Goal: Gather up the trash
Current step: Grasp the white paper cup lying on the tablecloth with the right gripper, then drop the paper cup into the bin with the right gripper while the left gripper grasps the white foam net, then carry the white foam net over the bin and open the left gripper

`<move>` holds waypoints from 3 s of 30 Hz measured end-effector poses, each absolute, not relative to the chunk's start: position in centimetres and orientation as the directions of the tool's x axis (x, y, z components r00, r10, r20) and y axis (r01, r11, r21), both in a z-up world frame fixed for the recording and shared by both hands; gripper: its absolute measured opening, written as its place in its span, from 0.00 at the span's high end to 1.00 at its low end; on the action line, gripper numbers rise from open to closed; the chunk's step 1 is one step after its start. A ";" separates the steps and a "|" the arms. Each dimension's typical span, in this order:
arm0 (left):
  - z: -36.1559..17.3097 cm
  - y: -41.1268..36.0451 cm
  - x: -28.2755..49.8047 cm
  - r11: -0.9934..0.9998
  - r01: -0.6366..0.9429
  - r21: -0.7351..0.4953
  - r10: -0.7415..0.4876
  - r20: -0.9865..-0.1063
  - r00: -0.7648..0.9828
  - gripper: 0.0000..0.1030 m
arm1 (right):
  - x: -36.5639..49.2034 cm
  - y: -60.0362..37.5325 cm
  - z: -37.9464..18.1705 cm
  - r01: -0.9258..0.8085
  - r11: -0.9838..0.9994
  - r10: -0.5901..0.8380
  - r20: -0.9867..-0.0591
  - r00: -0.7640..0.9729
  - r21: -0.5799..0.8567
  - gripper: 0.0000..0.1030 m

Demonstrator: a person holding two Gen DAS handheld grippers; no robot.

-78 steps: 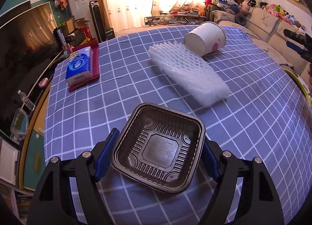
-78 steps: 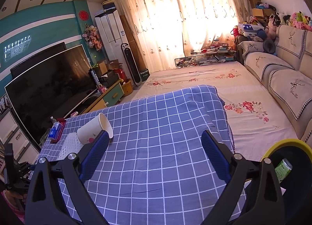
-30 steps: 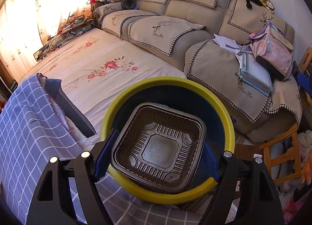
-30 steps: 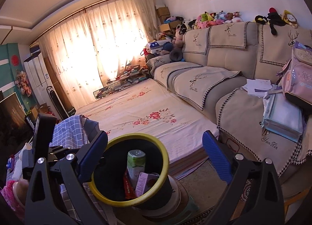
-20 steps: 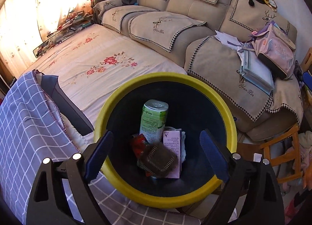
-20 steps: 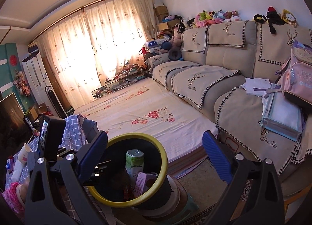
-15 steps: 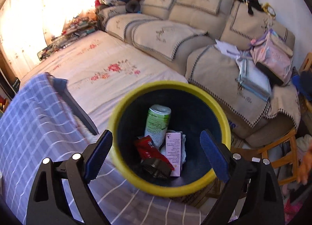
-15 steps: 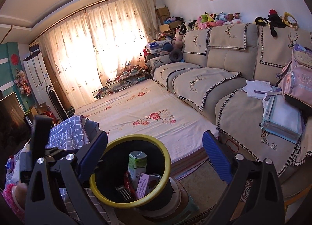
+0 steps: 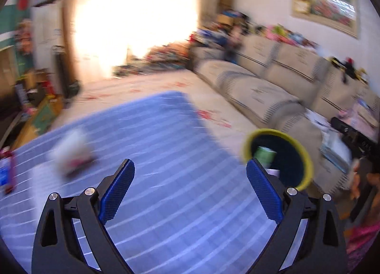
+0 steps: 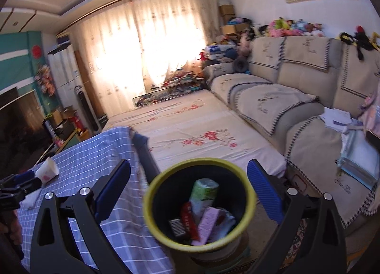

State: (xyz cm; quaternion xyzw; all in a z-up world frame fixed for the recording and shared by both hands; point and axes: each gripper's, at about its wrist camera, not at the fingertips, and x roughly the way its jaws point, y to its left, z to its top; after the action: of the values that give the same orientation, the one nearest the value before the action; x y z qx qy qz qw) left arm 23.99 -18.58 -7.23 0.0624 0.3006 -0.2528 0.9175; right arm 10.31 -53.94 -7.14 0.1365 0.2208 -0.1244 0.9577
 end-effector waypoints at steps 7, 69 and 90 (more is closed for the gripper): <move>-7.4 -2.2 23.7 0.983 0.185 0.003 -0.159 -0.499 0.852 0.08 | 18.5 -42.5 -5.7 -0.022 0.983 0.108 -0.480 0.871 0.181 0.09; -18.4 -2.6 39.2 0.996 -0.079 0.041 0.076 -0.852 0.517 0.09 | 21.4 -55.6 -16.8 0.283 0.953 -0.260 -0.763 0.592 -0.105 0.13; -9.9 -24.9 29.9 0.860 0.509 0.015 -0.320 -0.762 0.562 0.83 | 14.2 -59.1 -12.8 0.350 0.935 -0.295 -0.655 0.696 -0.049 0.12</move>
State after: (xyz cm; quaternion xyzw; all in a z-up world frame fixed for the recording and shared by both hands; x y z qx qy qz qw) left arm 29.88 -24.88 -9.90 0.1174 0.4034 -0.2367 0.8760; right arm 14.21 -59.06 -12.83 0.0396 0.3485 -0.1754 0.9199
